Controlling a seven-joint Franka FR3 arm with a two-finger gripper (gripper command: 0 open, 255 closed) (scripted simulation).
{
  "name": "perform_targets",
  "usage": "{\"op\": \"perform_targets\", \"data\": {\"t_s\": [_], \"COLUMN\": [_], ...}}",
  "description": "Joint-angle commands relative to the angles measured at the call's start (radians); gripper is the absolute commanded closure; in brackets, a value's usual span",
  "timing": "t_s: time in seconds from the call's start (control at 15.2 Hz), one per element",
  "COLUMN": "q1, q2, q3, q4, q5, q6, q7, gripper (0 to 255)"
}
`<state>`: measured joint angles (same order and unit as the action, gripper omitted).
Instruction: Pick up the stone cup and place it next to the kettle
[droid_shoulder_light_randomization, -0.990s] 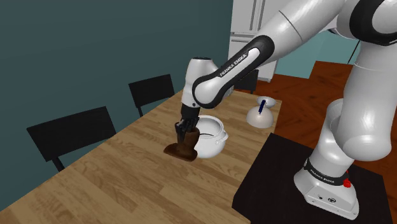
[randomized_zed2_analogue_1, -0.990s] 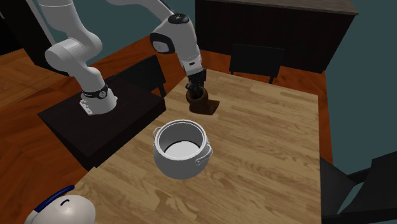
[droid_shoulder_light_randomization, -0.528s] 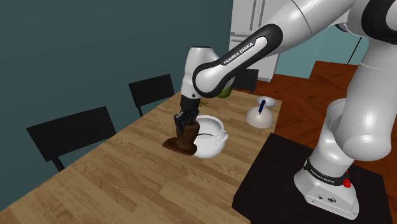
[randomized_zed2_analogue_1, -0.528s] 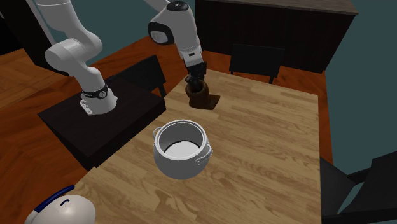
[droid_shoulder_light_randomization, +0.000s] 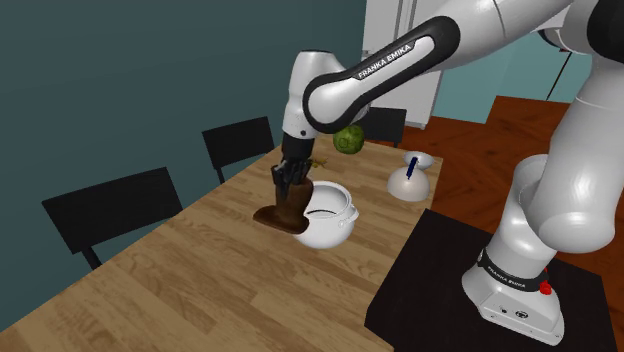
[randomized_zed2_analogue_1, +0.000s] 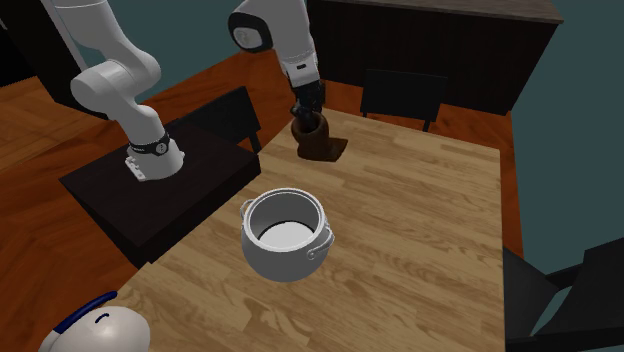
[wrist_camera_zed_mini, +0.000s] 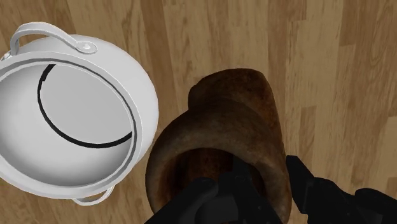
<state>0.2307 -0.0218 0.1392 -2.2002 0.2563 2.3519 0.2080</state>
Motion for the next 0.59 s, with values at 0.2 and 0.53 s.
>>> {"op": "perform_targets", "data": {"t_s": [0.2, 0.53], "q1": [-0.003, -0.050], "q2": [-0.029, -0.130], "q3": [-0.002, -0.065], "q4": [0.035, -0.073], "q5": [-0.008, 0.020], "q6": [-0.062, -0.079], "q7": [0.013, -0.113], "gripper": [255, 255]}}
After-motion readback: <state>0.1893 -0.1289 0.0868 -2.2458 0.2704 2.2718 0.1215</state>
